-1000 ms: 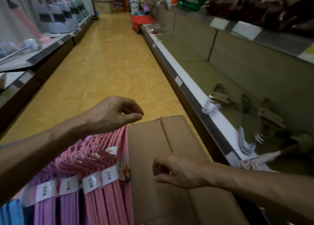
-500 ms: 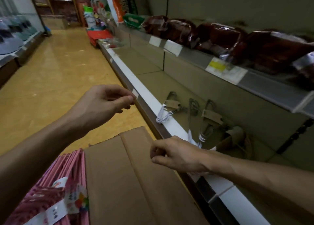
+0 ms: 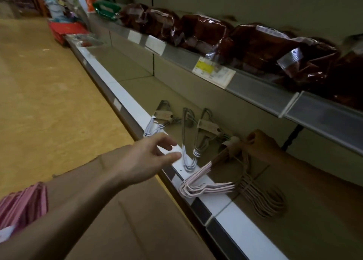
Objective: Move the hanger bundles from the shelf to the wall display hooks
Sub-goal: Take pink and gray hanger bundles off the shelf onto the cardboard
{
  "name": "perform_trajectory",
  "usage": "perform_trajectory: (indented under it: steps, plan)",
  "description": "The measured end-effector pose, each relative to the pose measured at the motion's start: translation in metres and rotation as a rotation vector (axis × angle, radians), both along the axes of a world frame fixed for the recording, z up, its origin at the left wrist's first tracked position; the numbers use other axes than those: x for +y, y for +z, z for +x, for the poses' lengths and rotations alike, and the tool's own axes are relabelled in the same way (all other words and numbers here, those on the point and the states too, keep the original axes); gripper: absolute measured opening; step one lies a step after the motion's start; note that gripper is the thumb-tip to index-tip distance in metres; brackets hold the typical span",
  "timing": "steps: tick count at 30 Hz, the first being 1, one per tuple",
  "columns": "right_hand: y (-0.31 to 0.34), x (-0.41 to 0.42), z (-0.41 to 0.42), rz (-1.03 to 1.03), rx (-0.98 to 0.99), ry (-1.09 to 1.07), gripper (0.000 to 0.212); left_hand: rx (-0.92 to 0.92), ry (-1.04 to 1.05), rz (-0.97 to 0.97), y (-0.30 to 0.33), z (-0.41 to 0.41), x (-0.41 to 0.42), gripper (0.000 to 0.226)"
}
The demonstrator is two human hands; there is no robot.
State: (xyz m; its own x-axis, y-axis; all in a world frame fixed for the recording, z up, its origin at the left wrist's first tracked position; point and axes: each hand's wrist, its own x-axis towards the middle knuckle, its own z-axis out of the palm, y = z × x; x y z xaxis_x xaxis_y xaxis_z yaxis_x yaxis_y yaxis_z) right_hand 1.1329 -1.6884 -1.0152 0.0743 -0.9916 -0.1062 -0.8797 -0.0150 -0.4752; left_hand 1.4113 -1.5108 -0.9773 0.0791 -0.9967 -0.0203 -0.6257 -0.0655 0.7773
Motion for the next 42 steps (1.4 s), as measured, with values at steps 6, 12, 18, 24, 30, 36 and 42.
perform_trajectory:
  steps: [6, 12, 18, 24, 30, 36, 42]
  plan:
    - [-0.016, -0.001, -0.011, 0.351, -0.315, -0.165, 0.025, -0.141, -0.205, 0.175, -0.043, -0.041, -0.015, 0.081]
    - [-0.02, -0.001, -0.01, 0.426, -0.308, -0.156, 0.013, -0.251, -0.286, 0.134, -0.074, -0.07, -0.022, 0.098]
    - [-0.026, 0.002, -0.013, 0.427, -0.358, -0.107, 0.01, -0.243, -0.233, 0.024, -0.082, -0.064, -0.02, 0.079]
    - [-0.011, 0.01, -0.024, 0.434, -0.376, -0.101, 0.013, -0.223, -0.26, -0.107, -0.076, -0.061, -0.017, 0.072]
    - [0.019, 0.005, -0.017, 0.321, -0.472, -0.065, 0.012, -0.173, -0.231, -0.206, -0.05, -0.054, -0.014, 0.07]
    - [0.037, 0.01, 0.023, 0.314, -0.578, -0.004, 0.007, -0.05, -0.171, 0.02, -0.018, -0.027, 0.0, 0.094]
    - [0.05, 0.03, 0.099, 0.353, -0.604, 0.12, 0.009, 0.046, 0.048, 0.311, 0.014, 0.021, 0.032, 0.074]
